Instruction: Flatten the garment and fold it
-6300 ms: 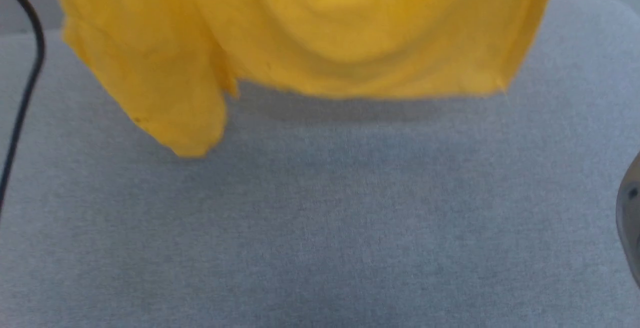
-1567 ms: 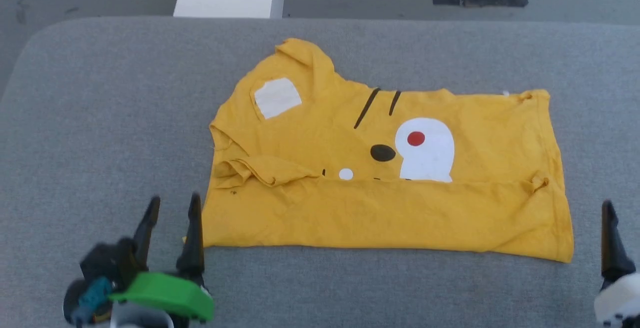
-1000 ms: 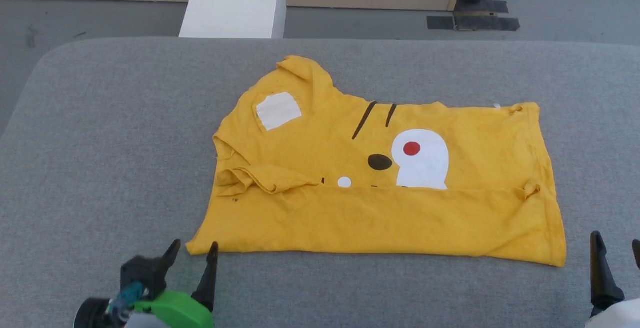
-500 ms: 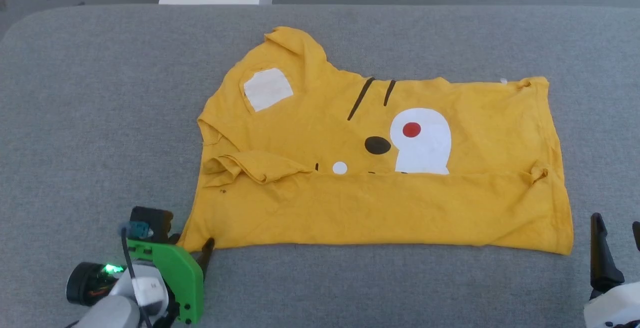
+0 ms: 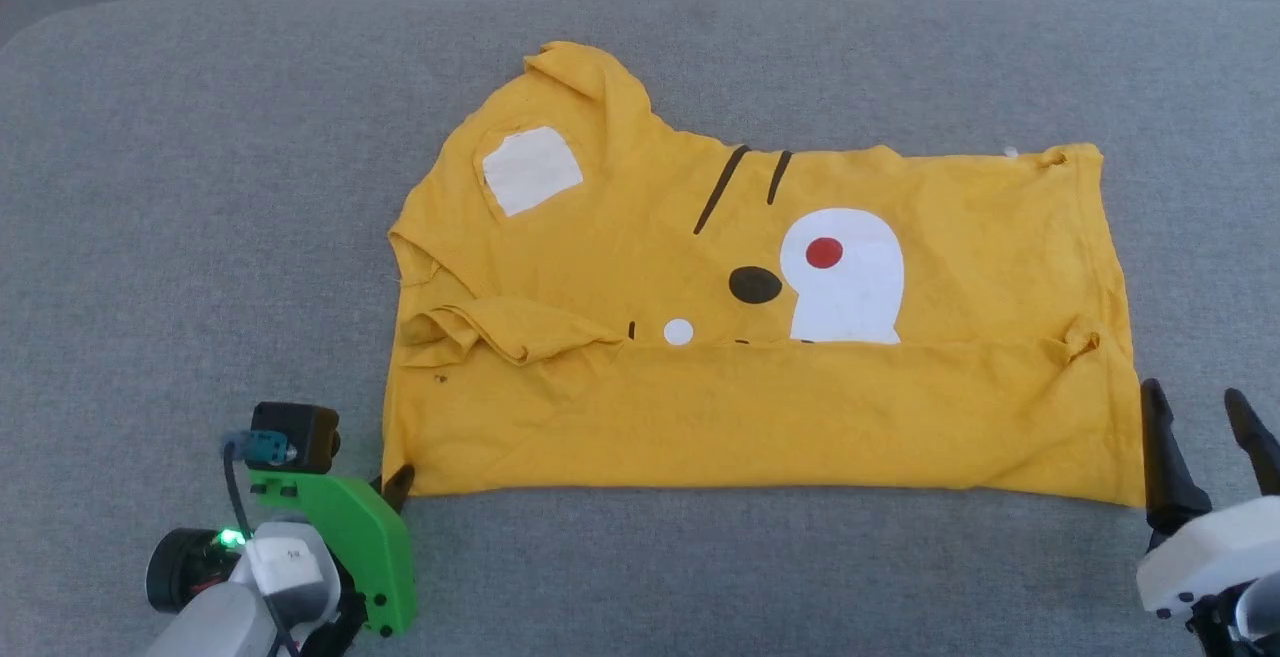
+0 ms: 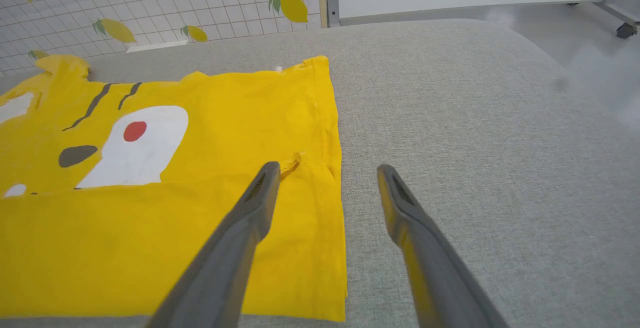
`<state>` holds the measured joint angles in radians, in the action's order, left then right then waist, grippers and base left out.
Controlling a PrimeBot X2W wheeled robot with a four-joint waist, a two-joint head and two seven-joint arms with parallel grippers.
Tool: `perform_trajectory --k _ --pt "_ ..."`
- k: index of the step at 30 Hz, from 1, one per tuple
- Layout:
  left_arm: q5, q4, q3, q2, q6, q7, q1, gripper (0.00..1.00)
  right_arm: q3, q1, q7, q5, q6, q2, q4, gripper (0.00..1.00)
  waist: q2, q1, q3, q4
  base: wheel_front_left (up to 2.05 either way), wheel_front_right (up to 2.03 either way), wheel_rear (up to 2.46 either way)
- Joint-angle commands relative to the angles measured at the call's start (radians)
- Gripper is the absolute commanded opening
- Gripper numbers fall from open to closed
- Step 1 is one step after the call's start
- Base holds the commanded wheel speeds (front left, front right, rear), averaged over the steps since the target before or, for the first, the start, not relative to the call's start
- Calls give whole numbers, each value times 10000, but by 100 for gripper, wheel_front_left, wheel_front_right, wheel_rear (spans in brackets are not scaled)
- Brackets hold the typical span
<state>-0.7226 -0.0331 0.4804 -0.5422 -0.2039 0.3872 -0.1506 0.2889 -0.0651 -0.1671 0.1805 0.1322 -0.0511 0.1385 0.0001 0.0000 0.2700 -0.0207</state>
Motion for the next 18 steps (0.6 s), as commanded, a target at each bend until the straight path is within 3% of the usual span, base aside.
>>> perform_trajectory --k 1,10,18 --pt "-57 0 10 72 -93 -69 296 0 -11 192 -368 -58 -15 8 26 100 -1 0 18 28 0 0 0" --pt "-24 897 -208 -33 -380 -331 496 0 237 -136 -2771 -241 -15 7 -76 100 -1 0 374 265 0 0 0" --pt "36 1130 -202 2 -535 -374 471 0 277 21 -3059 273 -15 8 -947 100 -1 0 542 364 0 0 0"
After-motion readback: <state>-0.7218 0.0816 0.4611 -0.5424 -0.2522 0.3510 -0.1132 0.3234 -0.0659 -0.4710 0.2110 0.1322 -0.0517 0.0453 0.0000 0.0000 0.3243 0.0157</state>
